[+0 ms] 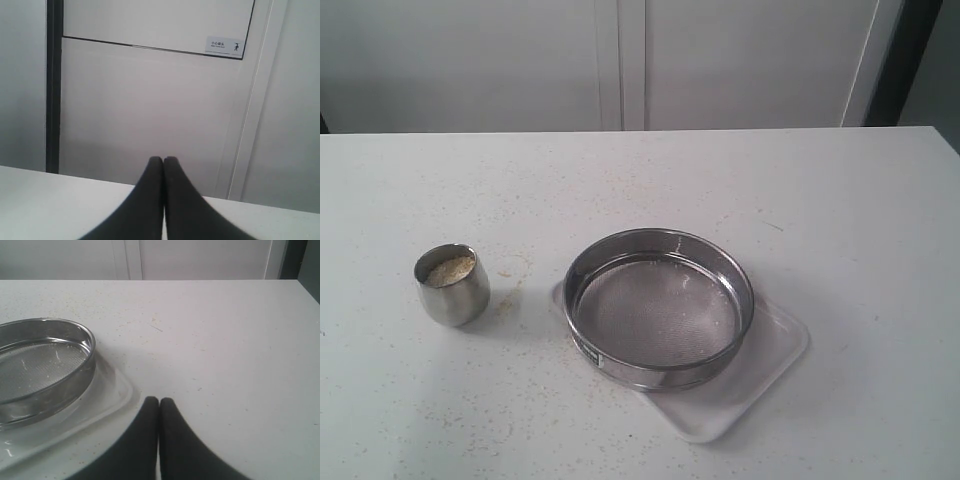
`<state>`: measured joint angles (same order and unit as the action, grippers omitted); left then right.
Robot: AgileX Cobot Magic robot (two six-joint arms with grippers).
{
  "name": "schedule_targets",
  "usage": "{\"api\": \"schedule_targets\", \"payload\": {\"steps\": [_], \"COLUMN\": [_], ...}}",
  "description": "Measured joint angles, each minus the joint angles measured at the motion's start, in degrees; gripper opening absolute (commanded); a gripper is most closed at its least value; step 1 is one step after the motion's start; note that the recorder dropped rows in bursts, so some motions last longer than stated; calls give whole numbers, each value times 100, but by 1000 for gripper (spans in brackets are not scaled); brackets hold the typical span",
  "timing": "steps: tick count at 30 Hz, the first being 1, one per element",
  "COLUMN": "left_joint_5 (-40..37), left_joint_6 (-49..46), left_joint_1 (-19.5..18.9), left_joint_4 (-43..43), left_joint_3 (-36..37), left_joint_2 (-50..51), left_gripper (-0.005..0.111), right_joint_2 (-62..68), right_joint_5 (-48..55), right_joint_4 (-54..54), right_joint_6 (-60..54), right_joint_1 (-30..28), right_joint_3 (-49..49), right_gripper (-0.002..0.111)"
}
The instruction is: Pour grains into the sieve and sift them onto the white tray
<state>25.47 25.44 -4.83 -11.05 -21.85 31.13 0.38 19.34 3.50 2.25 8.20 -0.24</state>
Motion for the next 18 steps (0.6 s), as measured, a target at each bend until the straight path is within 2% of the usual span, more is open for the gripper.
{"api": "schedule_targets", "payload": {"steps": [6,12,18], "left_joint_5": [434,563,1399], "left_joint_6": [288,555,1229], "left_joint_1": [0,0,0], "left_joint_4": [-419,-1305,-2396], "left_joint_3": [-43,-43,-43], "left_joint_2": [702,1312,1817], "left_gripper": [0,0,0], "right_joint_2": [0,0,0], "right_joint_5": [0,0,0], "right_joint_4": [0,0,0], "right_joint_6": [0,0,0], "right_joint_1": [0,0,0], "right_joint_3": [0,0,0], "right_gripper": [0,0,0]}}
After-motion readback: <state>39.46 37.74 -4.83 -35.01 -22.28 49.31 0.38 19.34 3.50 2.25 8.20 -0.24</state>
